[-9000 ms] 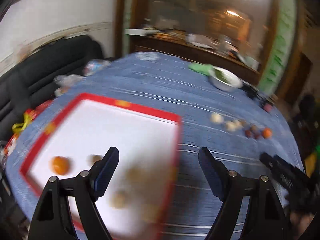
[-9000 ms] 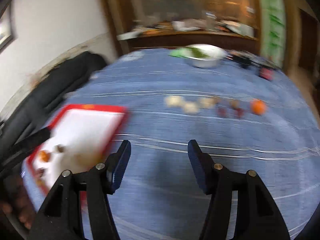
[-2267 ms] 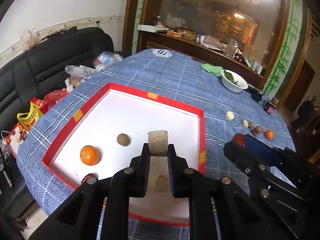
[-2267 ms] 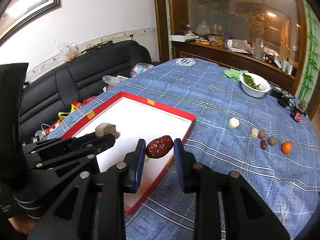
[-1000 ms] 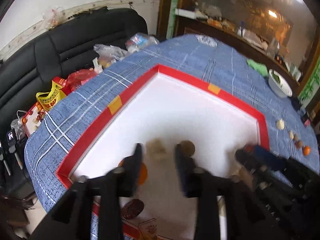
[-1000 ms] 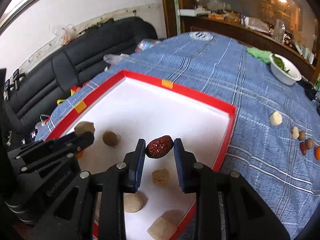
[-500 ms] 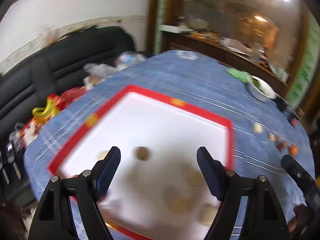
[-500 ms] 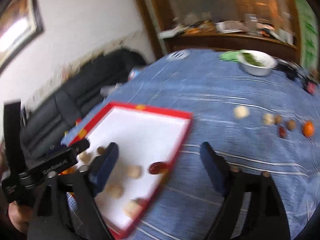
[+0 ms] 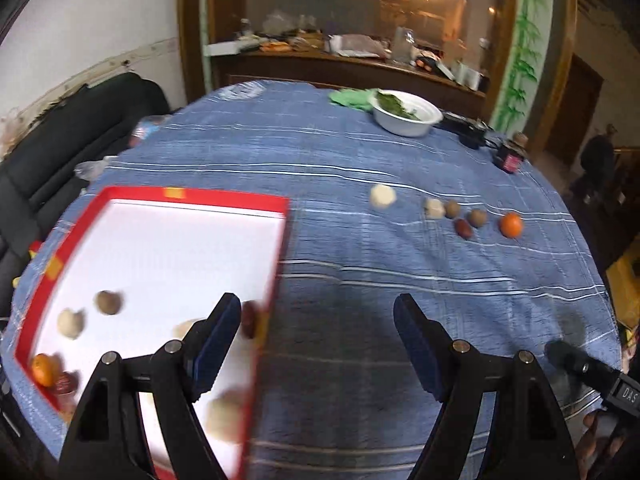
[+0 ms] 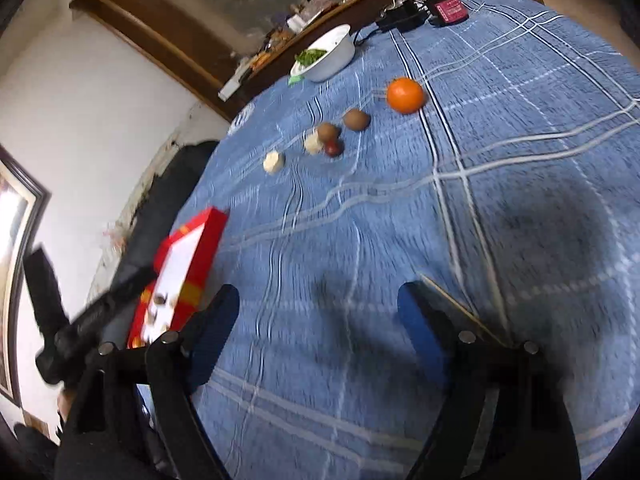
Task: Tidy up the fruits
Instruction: 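Move both open tools back toward the row of foods, then grasp an orange with the right tool while the left tool grasps a red date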
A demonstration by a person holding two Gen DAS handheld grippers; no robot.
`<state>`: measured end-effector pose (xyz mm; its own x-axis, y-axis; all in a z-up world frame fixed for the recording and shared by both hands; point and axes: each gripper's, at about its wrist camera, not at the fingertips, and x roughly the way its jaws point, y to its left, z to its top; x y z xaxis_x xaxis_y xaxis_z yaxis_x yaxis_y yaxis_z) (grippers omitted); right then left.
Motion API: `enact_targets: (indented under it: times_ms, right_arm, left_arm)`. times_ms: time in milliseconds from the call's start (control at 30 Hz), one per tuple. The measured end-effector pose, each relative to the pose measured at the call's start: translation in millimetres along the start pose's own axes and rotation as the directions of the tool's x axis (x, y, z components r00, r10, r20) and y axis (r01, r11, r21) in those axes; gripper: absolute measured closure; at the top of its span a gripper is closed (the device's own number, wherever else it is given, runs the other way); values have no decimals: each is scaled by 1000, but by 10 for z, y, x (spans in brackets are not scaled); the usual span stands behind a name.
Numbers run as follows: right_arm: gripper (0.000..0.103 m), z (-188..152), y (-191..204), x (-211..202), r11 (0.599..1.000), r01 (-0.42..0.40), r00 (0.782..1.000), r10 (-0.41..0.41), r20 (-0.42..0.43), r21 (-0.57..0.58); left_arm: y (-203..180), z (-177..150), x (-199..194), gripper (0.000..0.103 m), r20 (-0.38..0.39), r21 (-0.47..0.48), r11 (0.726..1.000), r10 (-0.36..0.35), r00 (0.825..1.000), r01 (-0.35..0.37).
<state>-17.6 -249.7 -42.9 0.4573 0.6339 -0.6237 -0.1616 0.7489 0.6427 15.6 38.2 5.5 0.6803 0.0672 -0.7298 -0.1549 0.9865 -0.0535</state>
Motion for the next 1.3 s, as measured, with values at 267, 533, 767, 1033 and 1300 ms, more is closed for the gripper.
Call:
enact_targets:
  times_ms: [267, 533, 767, 1033, 1300]
  right_arm:
    - [21, 705, 137, -25, 888, 424, 898, -388, 207, -178]
    - [45, 1269, -57, 659, 808, 532, 846, -504, 171, -251]
    - [68, 1317, -138, 836, 828, 498, 867, -481, 129, -259]
    - [68, 1378, -382, 686, 908, 400, 914, -386, 123, -124]
    - [68, 1370, -356, 683, 911, 389, 919, -374, 122, -139]
  left_arm:
    - [-518, 168, 303, 25, -16, 41, 997, -65, 998, 66]
    - [-776, 282, 578, 25, -43, 36, 991, -130, 991, 132]
    - [-1135, 392, 852, 39, -69, 66, 987, -141, 988, 145]
    - [-1510, 425, 1223, 60, -112, 109, 991, -63, 992, 75]
    - [-1480, 323, 1160, 88, -118, 165, 986, -20, 993, 40]
